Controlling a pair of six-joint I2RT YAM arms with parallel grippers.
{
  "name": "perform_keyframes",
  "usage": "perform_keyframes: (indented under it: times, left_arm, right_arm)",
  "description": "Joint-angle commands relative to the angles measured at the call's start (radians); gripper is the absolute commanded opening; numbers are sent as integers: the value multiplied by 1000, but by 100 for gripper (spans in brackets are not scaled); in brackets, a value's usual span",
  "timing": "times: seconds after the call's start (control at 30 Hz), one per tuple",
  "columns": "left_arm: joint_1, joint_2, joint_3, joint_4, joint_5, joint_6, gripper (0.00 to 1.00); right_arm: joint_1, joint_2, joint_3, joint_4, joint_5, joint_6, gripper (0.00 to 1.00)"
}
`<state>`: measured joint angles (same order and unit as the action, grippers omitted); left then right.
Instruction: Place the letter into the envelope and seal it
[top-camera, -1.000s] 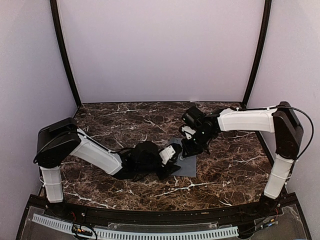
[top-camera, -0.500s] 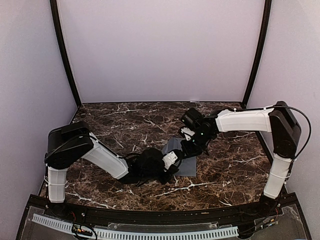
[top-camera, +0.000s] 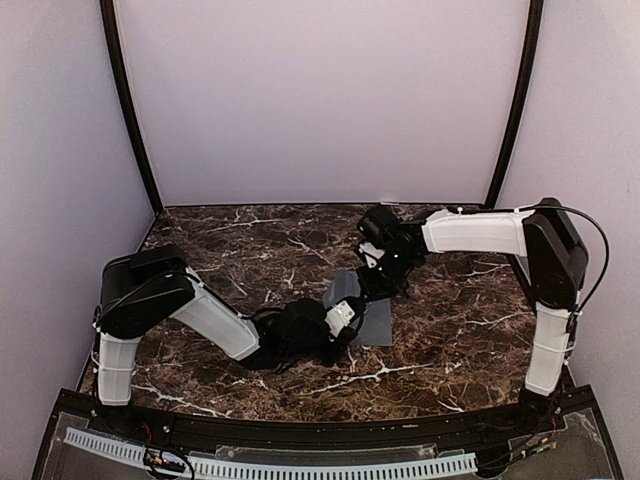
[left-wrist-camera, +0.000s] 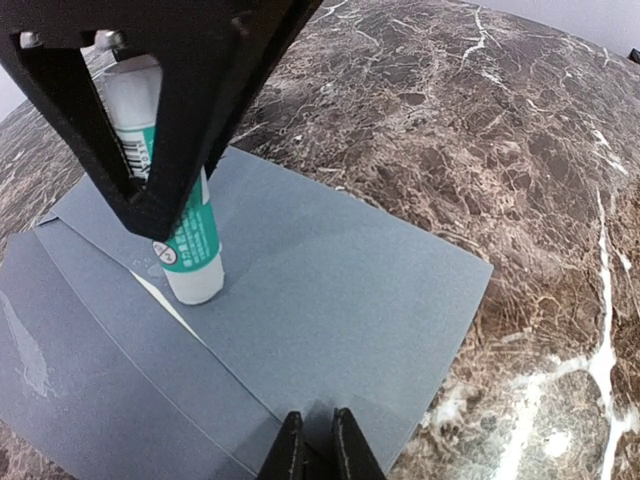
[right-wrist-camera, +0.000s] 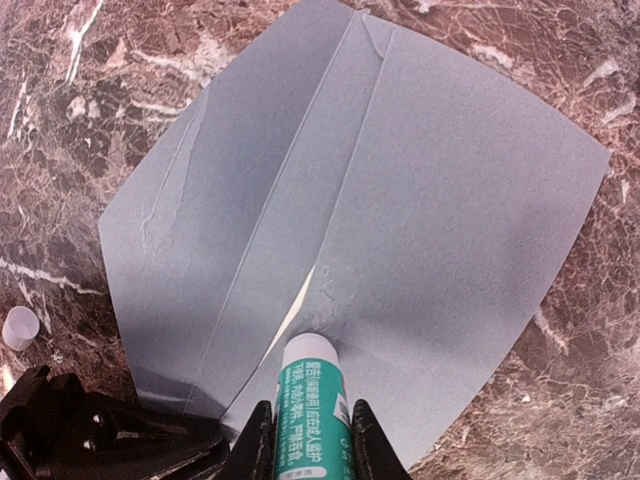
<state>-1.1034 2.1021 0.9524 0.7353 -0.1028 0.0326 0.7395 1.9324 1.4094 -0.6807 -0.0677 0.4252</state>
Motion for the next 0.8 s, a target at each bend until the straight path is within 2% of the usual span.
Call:
perform_keyframes:
  times: [0.0,0.33,0.77]
  left_arm:
    - [-4,37,-7,-71,-2,3,10]
    - [-4,42,-6,-70,6,-4,10]
    - [-4,46,0,-72,-8,-14,9]
  right_arm:
    - [-26,65,37,-37,107,-12,0]
    - [-31,122,123,-50,181,-30,0]
    - [54,33,-28,-42,16,-53,0]
